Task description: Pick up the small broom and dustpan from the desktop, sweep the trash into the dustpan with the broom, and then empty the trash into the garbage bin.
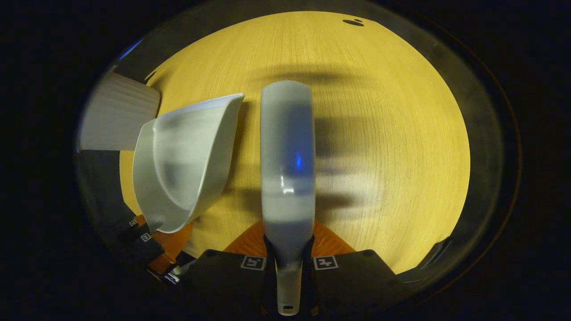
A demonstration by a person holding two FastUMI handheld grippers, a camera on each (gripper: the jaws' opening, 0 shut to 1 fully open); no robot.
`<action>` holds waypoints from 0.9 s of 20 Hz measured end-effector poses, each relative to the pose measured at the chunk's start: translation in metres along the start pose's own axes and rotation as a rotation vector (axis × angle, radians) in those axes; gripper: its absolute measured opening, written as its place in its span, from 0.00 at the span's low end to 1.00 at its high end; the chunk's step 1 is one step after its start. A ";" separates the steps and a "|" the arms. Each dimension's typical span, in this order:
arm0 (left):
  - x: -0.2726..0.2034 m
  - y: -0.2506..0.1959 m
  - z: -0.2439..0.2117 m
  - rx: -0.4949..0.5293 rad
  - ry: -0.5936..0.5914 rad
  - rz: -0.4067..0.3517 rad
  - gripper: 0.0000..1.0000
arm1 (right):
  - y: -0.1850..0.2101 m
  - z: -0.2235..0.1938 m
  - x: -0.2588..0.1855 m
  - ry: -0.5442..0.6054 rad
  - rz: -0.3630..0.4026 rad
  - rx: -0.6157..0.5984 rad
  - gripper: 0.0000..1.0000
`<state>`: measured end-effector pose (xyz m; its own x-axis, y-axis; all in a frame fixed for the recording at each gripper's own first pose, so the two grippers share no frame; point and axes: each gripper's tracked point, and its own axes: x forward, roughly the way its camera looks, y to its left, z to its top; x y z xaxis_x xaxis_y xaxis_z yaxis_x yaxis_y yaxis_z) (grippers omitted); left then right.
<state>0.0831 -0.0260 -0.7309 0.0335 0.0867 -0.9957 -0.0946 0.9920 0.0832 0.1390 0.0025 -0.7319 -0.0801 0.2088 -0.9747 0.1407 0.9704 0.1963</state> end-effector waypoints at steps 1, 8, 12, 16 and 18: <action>-0.001 0.000 0.003 -0.012 0.005 -0.007 0.25 | 0.000 0.003 0.001 0.004 -0.004 0.002 0.24; 0.013 0.010 -0.013 -0.028 0.064 0.029 0.25 | 0.002 0.001 0.002 0.017 -0.027 0.019 0.24; 0.013 0.012 -0.011 -0.012 0.091 0.046 0.27 | 0.002 0.002 0.001 0.018 -0.032 0.032 0.26; 0.010 0.019 -0.014 0.024 0.112 0.097 0.46 | 0.004 -0.001 -0.001 0.019 -0.033 0.004 0.37; 0.011 0.020 -0.012 0.031 0.091 0.094 0.77 | 0.014 -0.006 -0.001 0.028 -0.016 -0.008 0.59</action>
<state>0.0692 -0.0061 -0.7408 -0.0647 0.1718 -0.9830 -0.0623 0.9824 0.1758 0.1350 0.0164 -0.7272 -0.1102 0.1969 -0.9742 0.1312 0.9745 0.1821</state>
